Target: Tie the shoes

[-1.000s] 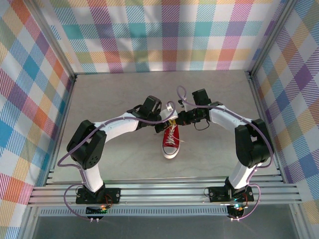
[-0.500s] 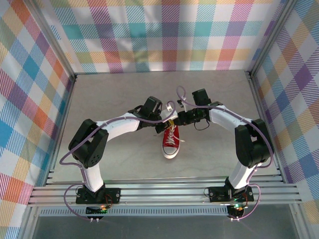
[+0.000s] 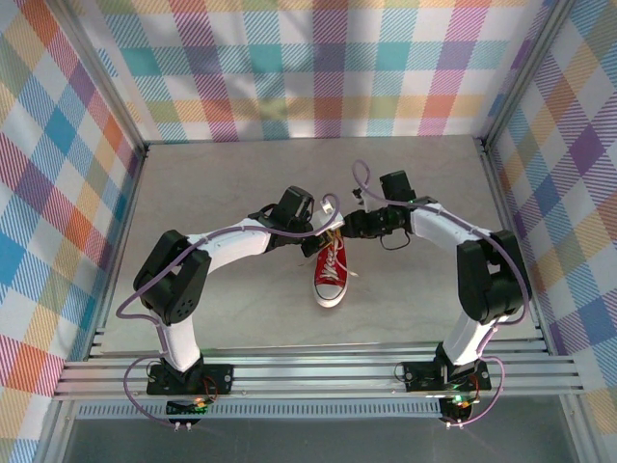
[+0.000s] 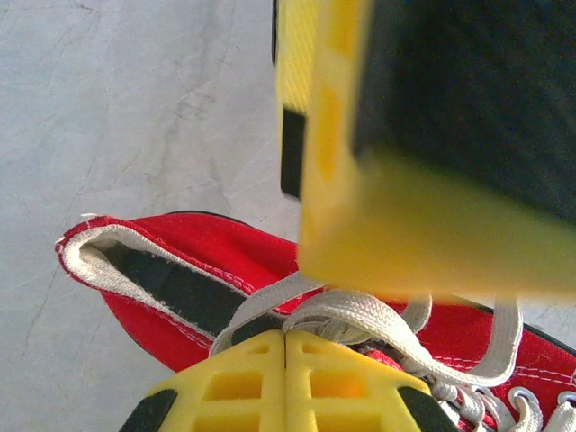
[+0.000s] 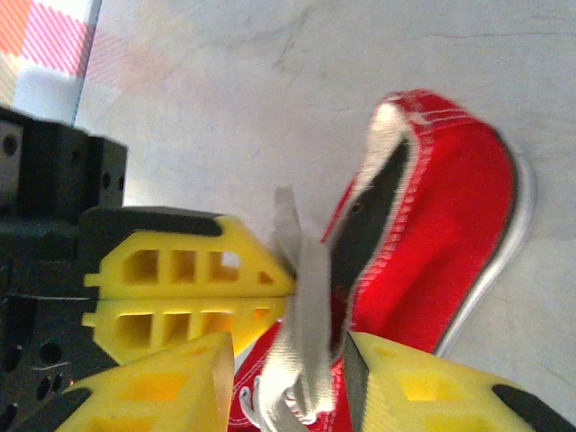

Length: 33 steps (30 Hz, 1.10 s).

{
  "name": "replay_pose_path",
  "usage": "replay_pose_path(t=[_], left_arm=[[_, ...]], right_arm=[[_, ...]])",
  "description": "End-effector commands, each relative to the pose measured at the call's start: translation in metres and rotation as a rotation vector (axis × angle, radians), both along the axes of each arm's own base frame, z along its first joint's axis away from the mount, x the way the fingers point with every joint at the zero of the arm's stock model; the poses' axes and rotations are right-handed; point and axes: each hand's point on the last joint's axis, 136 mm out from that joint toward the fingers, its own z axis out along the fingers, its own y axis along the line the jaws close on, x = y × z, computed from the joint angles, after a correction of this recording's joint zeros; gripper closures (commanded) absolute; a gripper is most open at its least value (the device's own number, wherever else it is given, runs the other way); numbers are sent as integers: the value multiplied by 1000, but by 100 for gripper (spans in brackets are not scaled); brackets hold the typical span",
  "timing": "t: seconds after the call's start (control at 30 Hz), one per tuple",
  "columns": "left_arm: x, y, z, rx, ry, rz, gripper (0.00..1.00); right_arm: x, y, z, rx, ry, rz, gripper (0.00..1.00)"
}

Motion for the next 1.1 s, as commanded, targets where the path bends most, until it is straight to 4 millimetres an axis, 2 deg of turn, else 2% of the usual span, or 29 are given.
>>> replay_pose_path(t=[0.0, 0.13, 0.27, 0.63, 1.07], left_arm=[[-2, -3, -6, 12, 23, 0, 100], [-4, -4, -6, 13, 26, -10, 100], [-6, -5, -7, 19, 27, -24, 100], [-6, -6, -10, 52, 33, -26, 100], [-6, -8, -14, 62, 41, -27, 100]], right_arm=[[11, -11, -13, -9, 82, -79, 62], [9, -10, -36, -18, 181, -96, 66], [5, -3, -45, 35, 233, -78, 72], [-1, 15, -29, 168, 209, 16, 79], [-10, 22, -28, 186, 220, 51, 79]])
